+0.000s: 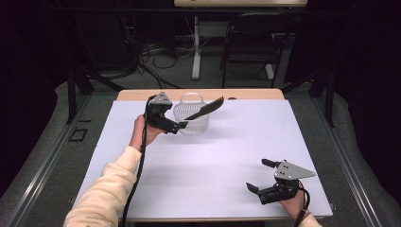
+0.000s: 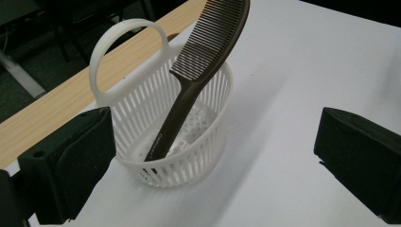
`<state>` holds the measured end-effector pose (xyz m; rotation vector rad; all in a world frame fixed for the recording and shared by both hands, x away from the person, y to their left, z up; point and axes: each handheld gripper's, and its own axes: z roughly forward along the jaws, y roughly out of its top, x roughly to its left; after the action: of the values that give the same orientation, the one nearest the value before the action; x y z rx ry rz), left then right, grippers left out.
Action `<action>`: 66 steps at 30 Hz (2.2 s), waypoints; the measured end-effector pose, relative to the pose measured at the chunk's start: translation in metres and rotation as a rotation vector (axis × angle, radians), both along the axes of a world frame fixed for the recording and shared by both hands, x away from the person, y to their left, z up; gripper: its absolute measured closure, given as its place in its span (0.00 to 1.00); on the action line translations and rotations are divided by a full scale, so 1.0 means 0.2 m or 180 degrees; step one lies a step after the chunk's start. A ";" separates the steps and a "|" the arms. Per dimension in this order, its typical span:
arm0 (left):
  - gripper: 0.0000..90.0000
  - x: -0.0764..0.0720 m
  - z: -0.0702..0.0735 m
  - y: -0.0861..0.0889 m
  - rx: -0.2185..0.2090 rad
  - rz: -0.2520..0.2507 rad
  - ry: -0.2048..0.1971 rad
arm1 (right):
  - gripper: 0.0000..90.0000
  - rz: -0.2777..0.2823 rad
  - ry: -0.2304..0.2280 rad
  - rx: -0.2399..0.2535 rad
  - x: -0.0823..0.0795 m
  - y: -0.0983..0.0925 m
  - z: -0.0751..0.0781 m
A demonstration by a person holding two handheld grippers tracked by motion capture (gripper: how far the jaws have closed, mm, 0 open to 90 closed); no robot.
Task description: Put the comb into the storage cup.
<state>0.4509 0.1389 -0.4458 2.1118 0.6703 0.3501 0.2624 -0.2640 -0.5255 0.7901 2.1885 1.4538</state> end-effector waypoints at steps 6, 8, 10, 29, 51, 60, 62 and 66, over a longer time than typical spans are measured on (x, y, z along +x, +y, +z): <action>0.00 -0.04 0.00 0.04 0.0007 0.0066 0.0021 | 0.00 -0.0015 0.0009 -0.0008 0.00 0.00 0.00; 0.00 -0.05 -0.01 0.06 0.0020 0.0087 0.0033 | 0.00 -0.0008 0.0006 -0.0011 0.00 0.00 0.00; 0.00 -0.06 -0.03 0.08 0.0001 0.0119 0.0061 | 0.00 -0.0003 -0.0003 -0.0011 0.00 0.00 0.00; 0.00 -0.24 -0.10 0.23 0.0087 0.0341 0.0141 | 0.00 -0.0010 0.0032 0.0003 0.00 0.00 0.00; 0.00 -0.43 -0.22 0.33 0.0049 0.0455 0.0254 | 0.00 -0.0018 0.0026 -0.0012 0.00 0.00 0.00; 0.00 -0.50 -0.25 0.35 0.0044 0.0499 0.0244 | 0.00 -0.0018 0.0031 -0.0007 0.00 0.00 0.00; 0.00 -0.51 -0.25 0.36 0.0038 0.0505 0.0245 | 0.00 -0.0019 0.0030 -0.0009 0.00 0.00 0.00; 0.00 -0.54 -0.26 0.38 0.0037 0.0541 0.0234 | 0.00 -0.0024 0.0027 -0.0011 0.00 0.00 0.00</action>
<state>0.3439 0.2148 -0.4974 2.0924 0.8961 0.3716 0.2630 -0.2643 -0.5259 0.8041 2.1914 1.4451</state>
